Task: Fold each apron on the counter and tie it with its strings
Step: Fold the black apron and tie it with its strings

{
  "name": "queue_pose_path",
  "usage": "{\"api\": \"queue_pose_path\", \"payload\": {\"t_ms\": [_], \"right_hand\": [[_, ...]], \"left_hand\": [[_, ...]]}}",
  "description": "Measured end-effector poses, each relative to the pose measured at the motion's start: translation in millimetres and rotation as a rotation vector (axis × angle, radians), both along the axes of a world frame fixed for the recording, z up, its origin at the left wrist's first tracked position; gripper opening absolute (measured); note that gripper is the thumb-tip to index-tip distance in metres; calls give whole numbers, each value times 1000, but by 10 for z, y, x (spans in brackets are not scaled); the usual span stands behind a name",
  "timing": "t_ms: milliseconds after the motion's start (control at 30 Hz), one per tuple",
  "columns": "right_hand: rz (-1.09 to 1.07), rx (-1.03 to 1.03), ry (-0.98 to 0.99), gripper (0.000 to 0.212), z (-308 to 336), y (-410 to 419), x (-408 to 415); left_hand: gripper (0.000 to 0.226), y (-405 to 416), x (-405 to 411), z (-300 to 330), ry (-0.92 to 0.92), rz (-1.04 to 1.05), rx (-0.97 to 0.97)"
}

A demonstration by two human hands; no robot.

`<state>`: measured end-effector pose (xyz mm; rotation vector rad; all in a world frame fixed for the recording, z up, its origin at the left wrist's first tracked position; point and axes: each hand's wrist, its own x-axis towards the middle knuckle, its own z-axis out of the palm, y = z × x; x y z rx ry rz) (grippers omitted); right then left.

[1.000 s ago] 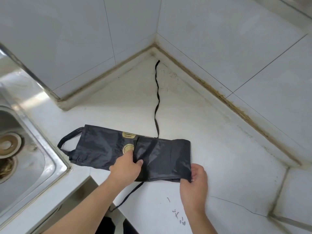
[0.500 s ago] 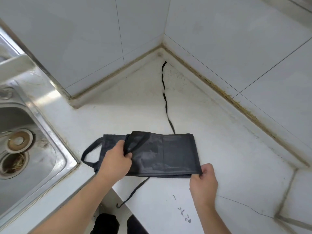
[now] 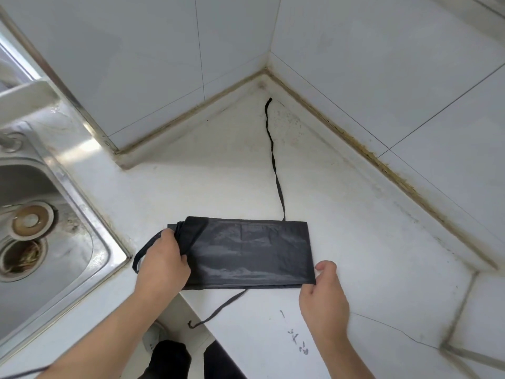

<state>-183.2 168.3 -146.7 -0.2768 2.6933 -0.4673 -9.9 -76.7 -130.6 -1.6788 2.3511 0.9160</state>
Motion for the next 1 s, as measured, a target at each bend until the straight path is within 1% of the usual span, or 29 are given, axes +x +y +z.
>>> {"api": "queue_pose_path", "payload": {"t_ms": [33, 100, 167, 200, 233, 300, 333, 367, 433, 467, 567, 667, 767, 867, 933, 1000], "right_hand": [[25, 11, -27, 46, 5, 7, -9], [122, 31, -98, 68, 4, 42, -7], [260, 48, -60, 89, 39, 49, 24], [305, 25, 4, 92, 77, 3, 53], [336, -20, 72, 90, 111, -80, 91], [434, -102, 174, 78, 131, -300, 179], [504, -110, 179, 71, 81, -398, 220], [563, -101, 152, 67, 5, -470, 240], [630, -6, 78, 64, -233, -460, 233], [649, 53, 76, 64, -339, -388, 208], [600, 143, 119, 63, -526, -62, 136], [513, 187, 155, 68, -475, 164, 73], [470, 174, 152, 76, -359, 135, -1], [516, 188, 140, 73, -386, 51, -22], [534, 214, 108, 70, -442, 53, 12], [530, 228, 87, 70, -472, 71, 17]], "left_hand": [[35, 16, 13, -18, -10, 18, -9], [60, 67, 36, -43, -48, -1, -150], [81, 135, 28, -19, -60, -112, -331], [87, 177, -4, -3, -40, -198, -370], [89, 234, -47, 2, -18, -286, -376], [81, 384, -121, -113, 3, -447, -295], [76, 466, -135, -207, -21, -496, -218], [72, 532, -131, -292, -85, -530, -150], [75, 603, -74, -467, -190, -584, -113], [77, 607, -43, -544, -213, -603, -130], [87, 524, 6, -591, -226, -576, -192], [93, 490, 4, -607, -240, -568, -212], [95, 496, -39, -624, -245, -597, -217], [101, 532, -107, -538, -250, -529, -254], [102, 590, -218, -421, -203, -490, -301], [97, 692, -376, -360, -74, -532, -338]]}}
